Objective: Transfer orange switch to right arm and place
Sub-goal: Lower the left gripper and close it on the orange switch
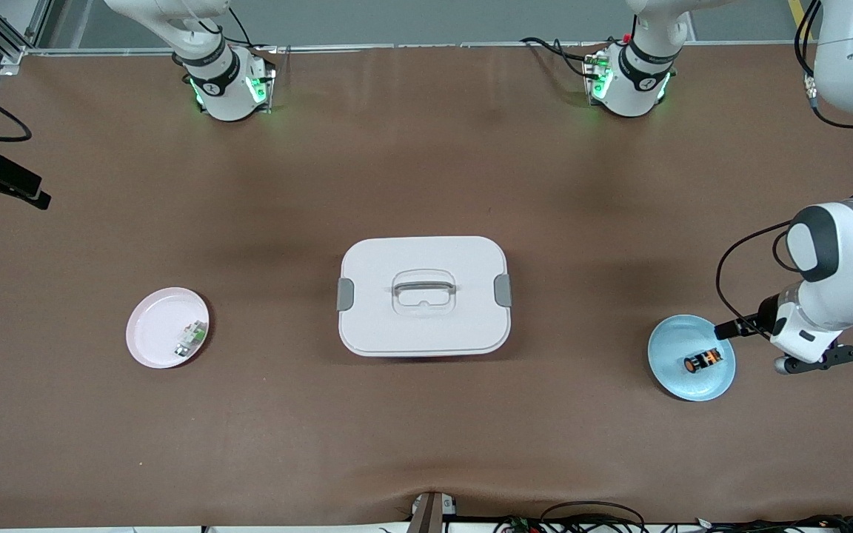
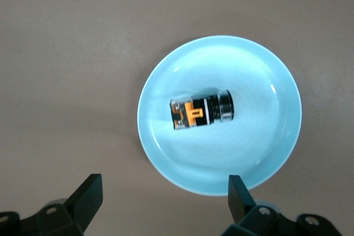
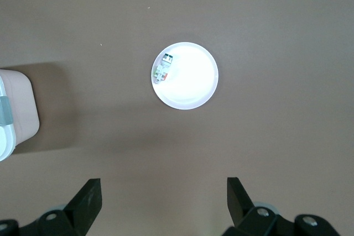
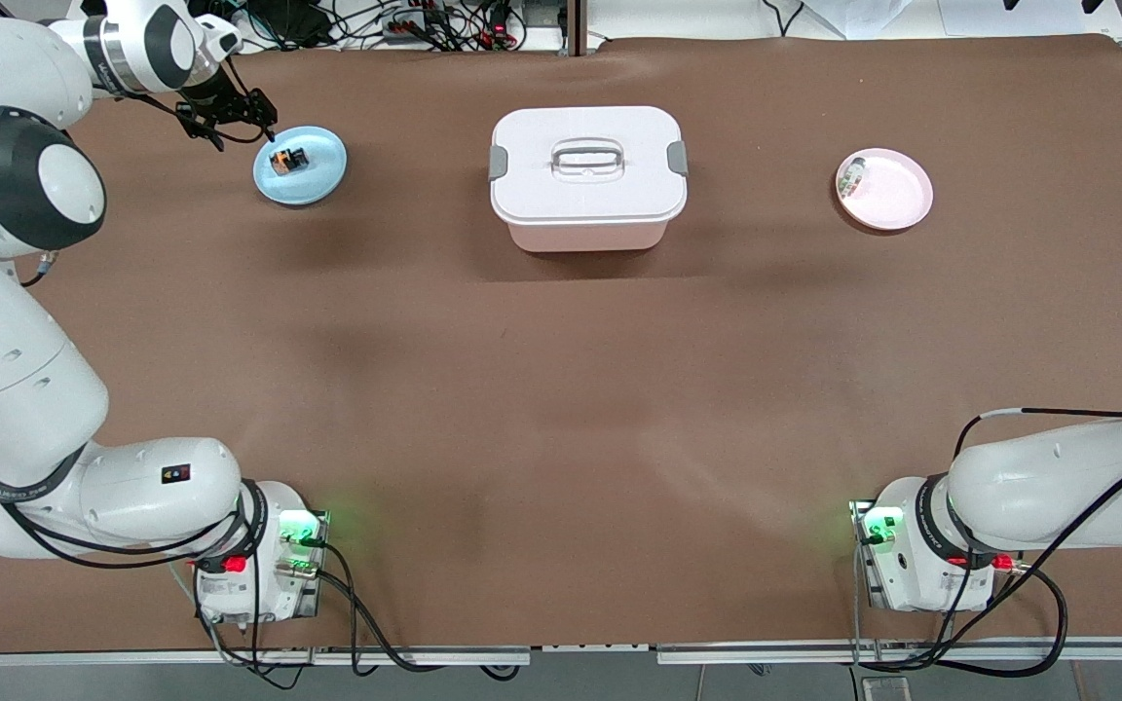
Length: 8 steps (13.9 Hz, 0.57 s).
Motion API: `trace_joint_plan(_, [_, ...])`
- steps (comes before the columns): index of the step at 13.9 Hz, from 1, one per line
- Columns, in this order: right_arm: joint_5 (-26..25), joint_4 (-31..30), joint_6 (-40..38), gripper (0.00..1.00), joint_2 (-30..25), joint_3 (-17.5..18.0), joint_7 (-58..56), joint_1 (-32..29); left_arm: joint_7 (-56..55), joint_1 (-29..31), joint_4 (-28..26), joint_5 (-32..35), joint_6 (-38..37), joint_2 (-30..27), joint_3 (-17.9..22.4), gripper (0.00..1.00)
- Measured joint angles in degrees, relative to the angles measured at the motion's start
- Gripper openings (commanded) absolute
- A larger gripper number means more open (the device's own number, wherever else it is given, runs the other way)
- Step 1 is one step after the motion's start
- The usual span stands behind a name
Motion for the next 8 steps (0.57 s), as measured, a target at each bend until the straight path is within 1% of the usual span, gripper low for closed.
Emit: trace_joint_plan(8, [0.00, 0.00, 0.00, 1.00, 0.00, 0.00, 0.00, 0.00, -1.05, 0.02, 0.38, 0.00, 5.12, 4.49, 0.38, 1.00])
